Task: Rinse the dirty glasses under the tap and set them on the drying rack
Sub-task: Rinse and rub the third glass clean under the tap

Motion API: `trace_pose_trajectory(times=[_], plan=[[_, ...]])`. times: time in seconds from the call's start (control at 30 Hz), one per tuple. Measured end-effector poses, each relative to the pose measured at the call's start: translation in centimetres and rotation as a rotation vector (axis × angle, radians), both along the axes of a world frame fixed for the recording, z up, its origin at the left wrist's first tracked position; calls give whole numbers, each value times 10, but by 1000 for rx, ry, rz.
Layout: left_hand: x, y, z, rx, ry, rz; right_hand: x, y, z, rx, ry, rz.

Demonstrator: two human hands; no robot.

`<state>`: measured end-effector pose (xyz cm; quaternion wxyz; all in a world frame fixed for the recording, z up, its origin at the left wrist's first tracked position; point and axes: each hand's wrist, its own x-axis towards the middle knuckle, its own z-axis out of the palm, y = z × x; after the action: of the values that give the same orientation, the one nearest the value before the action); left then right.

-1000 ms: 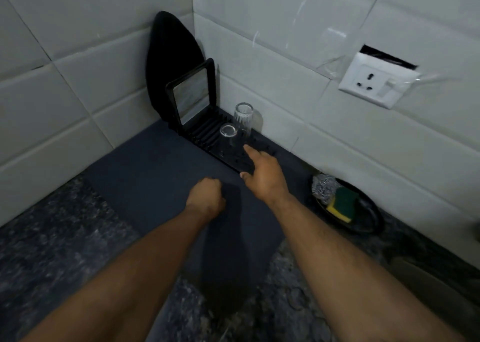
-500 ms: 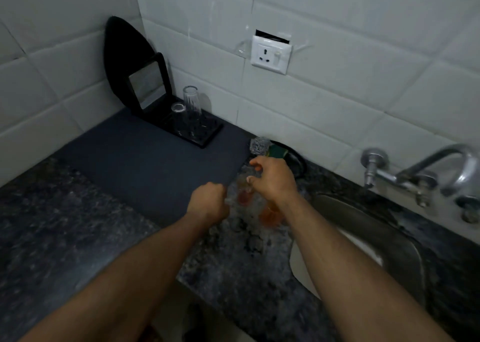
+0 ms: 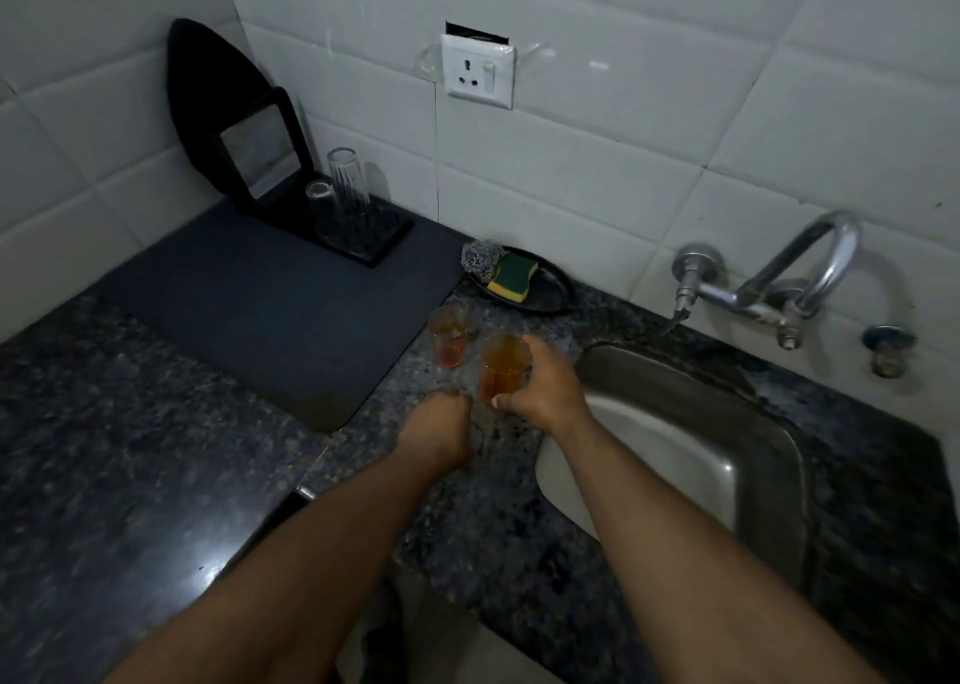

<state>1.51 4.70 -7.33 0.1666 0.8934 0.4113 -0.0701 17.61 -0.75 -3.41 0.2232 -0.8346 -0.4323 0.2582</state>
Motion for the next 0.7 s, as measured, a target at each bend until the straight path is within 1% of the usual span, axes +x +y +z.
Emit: trace_pose_trajectory(times=[0.17, 0.27, 0.47, 0.57, 0.7], plan=[[2, 8, -16, 18, 47, 16, -1, 10, -28, 122, 88, -98], [3, 4, -20, 42, 107, 1, -1, 11, -38, 187, 159, -132], [9, -4, -19, 34, 179, -12, 11, -18, -36, 323, 259, -184], [22, -9, -9, 21, 160, -10, 26, -46, -29, 346, 273, -224], [63, -19, 13, 26, 91, -40, 57, -83, -14, 337, 235, -282]])
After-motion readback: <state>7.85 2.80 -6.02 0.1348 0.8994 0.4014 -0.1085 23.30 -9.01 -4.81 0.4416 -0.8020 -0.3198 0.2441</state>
